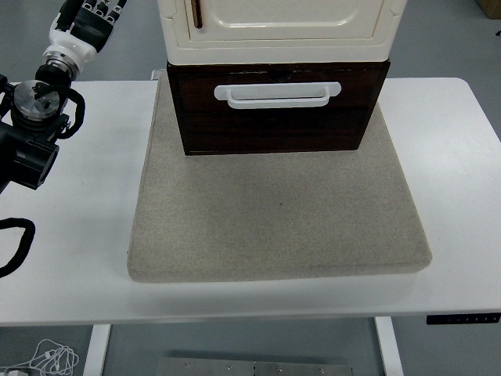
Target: Open the drawer under the combination cabinet
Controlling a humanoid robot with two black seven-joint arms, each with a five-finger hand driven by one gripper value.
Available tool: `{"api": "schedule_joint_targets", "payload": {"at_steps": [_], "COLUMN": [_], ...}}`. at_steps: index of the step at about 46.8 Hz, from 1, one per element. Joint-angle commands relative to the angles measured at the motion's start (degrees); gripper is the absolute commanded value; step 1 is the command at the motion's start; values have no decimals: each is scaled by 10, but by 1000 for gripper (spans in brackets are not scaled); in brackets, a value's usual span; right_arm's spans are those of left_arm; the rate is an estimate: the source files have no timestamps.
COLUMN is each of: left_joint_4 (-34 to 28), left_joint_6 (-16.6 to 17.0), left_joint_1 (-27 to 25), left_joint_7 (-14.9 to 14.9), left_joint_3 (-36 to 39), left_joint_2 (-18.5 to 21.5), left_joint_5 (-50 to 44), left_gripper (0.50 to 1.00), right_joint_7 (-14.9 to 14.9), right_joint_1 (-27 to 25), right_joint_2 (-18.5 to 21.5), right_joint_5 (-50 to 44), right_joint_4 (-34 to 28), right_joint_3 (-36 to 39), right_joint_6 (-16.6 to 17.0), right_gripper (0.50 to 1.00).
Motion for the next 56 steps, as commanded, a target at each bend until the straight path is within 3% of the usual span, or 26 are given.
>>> {"api": "schedule_joint_targets", "payload": {"at_steps": [1,56], "left_joint_4": [0,9], "left_joint_6": [0,-7], "left_joint_1": [-1,-16], "left_joint_7": [0,3], "left_joint_3": [0,17], "left_joint_2": [0,13], "left_joint_5": [0,0], "left_gripper": [1000,1000], "right_joint_7": [0,0], "right_joint_1": [0,0], "right_joint_2": [0,0], "right_joint_5": [0,0], "right_joint_4": [0,0], "right_joint_3": [0,0], "right_joint_6": [0,0], "right_gripper": [926,926]}}
